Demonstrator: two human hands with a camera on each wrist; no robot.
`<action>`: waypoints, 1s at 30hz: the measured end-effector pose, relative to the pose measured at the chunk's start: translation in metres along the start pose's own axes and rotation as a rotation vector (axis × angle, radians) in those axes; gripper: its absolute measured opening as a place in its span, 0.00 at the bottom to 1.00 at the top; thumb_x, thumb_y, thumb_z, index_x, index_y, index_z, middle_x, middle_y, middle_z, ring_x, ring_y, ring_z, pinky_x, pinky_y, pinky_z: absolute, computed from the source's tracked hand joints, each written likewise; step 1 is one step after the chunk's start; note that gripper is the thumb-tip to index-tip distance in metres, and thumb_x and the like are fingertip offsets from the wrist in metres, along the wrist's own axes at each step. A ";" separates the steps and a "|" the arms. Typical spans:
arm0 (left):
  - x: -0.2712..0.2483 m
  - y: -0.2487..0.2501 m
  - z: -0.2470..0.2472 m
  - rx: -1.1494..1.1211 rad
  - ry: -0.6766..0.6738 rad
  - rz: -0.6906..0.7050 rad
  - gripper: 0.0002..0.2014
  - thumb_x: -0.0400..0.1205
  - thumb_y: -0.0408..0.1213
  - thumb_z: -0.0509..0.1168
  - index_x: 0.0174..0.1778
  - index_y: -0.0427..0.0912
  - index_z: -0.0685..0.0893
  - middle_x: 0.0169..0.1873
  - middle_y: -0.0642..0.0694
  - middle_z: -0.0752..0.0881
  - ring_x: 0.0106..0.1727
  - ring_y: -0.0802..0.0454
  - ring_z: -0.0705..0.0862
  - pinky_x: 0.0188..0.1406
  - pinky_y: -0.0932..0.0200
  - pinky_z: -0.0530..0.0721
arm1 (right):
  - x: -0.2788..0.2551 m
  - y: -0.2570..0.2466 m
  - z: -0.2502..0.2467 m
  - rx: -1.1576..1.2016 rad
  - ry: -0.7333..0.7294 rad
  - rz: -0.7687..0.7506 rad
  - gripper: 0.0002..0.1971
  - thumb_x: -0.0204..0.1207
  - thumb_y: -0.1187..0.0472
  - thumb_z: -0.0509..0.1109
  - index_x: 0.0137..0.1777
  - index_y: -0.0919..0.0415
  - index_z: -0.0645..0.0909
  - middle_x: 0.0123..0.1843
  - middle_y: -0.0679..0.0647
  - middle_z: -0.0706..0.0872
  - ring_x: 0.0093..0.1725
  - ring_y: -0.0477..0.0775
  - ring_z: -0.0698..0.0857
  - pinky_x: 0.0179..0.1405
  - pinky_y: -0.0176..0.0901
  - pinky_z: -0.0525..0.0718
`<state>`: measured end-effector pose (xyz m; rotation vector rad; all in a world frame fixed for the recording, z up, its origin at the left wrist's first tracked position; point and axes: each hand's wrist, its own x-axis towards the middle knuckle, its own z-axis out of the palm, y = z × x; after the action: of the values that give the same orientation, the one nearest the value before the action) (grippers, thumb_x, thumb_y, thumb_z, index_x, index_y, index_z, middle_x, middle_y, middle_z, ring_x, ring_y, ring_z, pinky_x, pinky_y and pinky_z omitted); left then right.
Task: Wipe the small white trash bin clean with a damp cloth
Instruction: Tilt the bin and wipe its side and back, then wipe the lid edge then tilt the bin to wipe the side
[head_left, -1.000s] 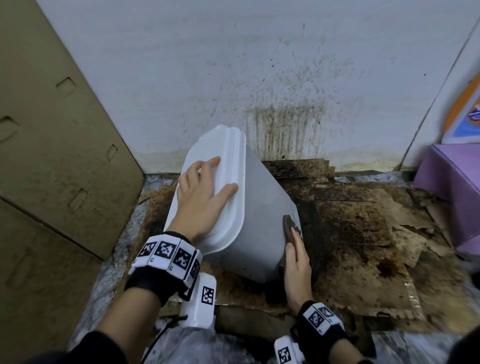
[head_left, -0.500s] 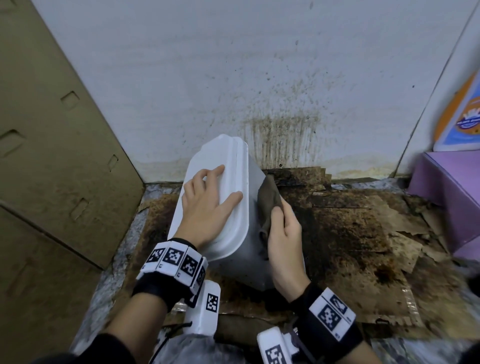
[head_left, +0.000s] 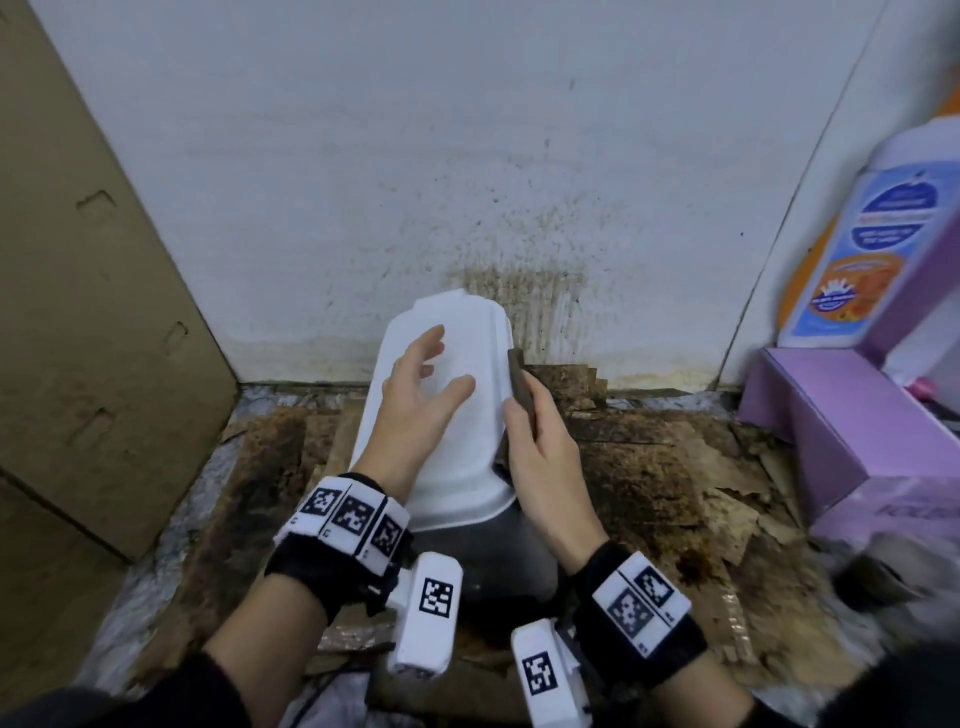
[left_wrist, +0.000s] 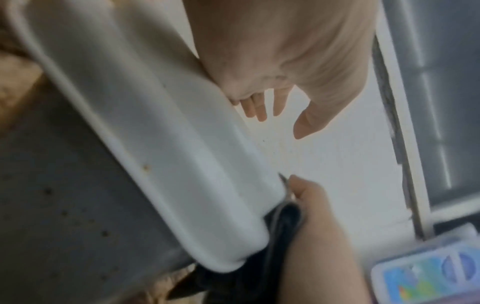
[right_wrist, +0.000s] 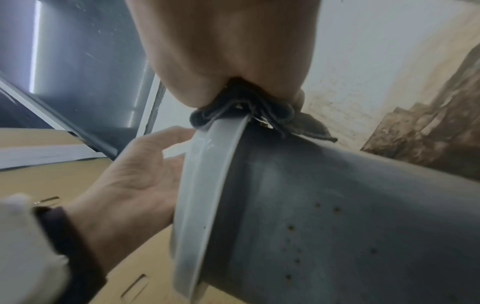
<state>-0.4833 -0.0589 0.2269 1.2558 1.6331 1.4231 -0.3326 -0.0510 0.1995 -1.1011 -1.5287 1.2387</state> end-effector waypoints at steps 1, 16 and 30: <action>-0.001 0.002 0.001 -0.136 0.013 -0.015 0.29 0.81 0.42 0.72 0.80 0.55 0.75 0.73 0.54 0.79 0.75 0.53 0.76 0.75 0.52 0.74 | 0.001 0.001 -0.007 -0.035 0.003 0.013 0.34 0.81 0.30 0.58 0.87 0.33 0.62 0.83 0.41 0.75 0.80 0.46 0.76 0.79 0.59 0.78; -0.040 -0.008 -0.008 0.292 -0.073 -0.240 0.48 0.76 0.70 0.67 0.87 0.53 0.55 0.82 0.46 0.67 0.81 0.44 0.69 0.73 0.52 0.70 | 0.005 0.003 -0.075 -0.096 -0.060 0.160 0.60 0.69 0.30 0.80 0.92 0.37 0.44 0.91 0.39 0.59 0.85 0.52 0.70 0.80 0.63 0.77; -0.031 -0.028 0.007 0.064 -0.120 -0.305 0.44 0.72 0.67 0.75 0.77 0.50 0.65 0.63 0.56 0.84 0.61 0.58 0.87 0.63 0.52 0.87 | 0.008 0.010 -0.078 -0.070 0.006 0.212 0.58 0.57 0.31 0.85 0.85 0.50 0.65 0.75 0.46 0.81 0.67 0.50 0.86 0.63 0.51 0.89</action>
<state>-0.4734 -0.0842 0.1942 1.0505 1.7137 1.0977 -0.2578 -0.0245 0.2007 -1.3394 -1.4898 1.3297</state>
